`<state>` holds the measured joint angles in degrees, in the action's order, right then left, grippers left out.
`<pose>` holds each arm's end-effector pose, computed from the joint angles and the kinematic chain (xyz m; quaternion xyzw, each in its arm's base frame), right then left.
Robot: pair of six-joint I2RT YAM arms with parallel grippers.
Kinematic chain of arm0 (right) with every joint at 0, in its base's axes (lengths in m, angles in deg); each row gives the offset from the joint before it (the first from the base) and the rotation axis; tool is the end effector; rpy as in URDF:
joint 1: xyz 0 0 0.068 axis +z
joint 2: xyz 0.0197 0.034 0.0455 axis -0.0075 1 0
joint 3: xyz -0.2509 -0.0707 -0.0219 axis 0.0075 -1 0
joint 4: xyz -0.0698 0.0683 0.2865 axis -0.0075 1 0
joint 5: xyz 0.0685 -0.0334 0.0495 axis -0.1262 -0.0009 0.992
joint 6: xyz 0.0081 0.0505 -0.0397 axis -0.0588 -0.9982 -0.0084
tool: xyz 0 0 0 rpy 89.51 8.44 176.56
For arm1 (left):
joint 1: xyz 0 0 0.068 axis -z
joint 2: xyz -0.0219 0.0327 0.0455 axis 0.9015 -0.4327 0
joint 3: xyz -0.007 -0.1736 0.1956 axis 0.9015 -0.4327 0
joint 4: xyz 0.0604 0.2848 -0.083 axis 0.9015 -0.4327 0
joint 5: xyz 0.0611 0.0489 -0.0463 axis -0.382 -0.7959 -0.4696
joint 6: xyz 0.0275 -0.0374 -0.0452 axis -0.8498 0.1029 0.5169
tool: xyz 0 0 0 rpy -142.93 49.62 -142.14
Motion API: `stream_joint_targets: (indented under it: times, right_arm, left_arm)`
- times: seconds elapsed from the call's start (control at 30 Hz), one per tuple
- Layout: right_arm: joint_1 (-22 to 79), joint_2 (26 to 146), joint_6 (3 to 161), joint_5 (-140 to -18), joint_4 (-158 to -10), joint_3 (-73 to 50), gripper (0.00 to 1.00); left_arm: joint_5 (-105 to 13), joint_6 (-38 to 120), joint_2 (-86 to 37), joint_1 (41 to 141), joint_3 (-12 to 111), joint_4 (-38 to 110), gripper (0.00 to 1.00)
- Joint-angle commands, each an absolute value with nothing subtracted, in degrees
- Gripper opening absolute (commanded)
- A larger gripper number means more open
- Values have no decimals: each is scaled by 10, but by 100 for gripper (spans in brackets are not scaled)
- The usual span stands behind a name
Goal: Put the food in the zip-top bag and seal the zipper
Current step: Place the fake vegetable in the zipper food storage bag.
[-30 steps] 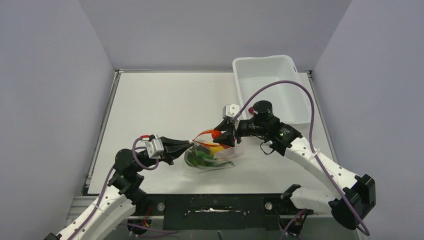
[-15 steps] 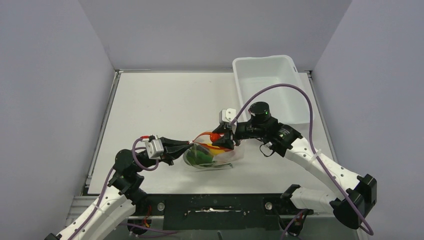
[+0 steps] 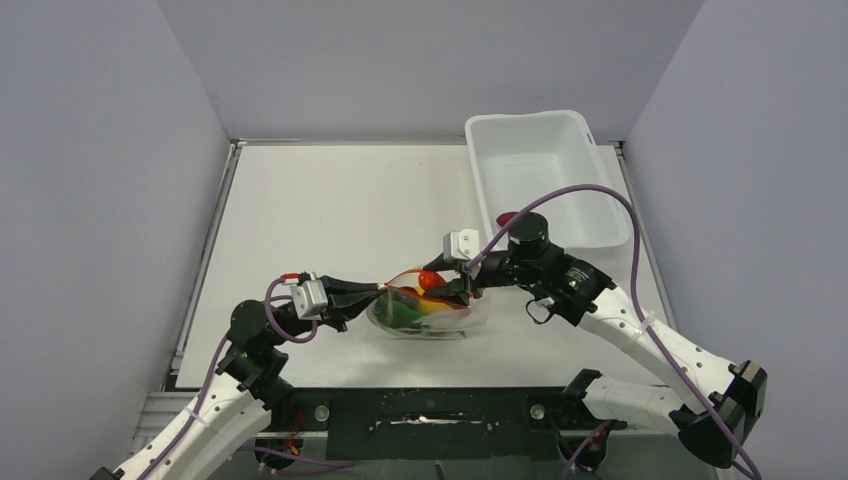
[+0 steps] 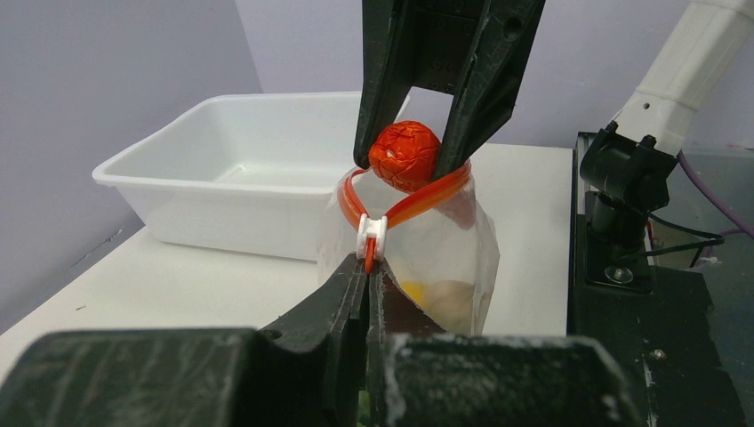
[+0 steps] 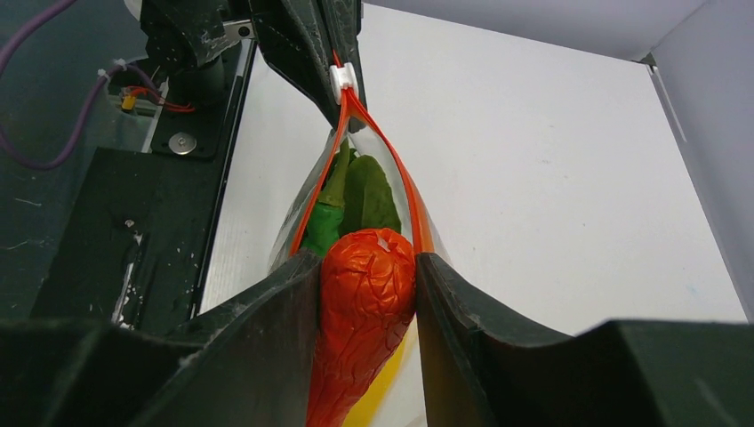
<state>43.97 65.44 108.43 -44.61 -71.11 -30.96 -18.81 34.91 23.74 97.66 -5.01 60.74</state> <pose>0.1868 0.2298 0.3354 -0.5779 0.5310 0.3982 0.4749 0.1509 -0.1341 0.2752 0.3738 0.4876 -0.4236 0.6657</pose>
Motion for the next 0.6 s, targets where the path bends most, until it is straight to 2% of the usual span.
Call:
stream_joint_targets:
  times: [0.0,0.13,0.43,0.57]
  right_arm:
    - [449,648,1100,-449,-734,-307,31]
    - [463,665,1104,-475,-721,-299,36]
    - [479,679,1121,-496,-690,-283,59]
    - [479,670,1109,-503,-702,-280,60]
  left_arm:
    - [-191,346,242,978,-48,637,0]
    - [-188,348,244,978,-51,639,0]
    - [-187,345,258,978,-56,628,0]
    - [-184,340,265,978,-57,623,0]
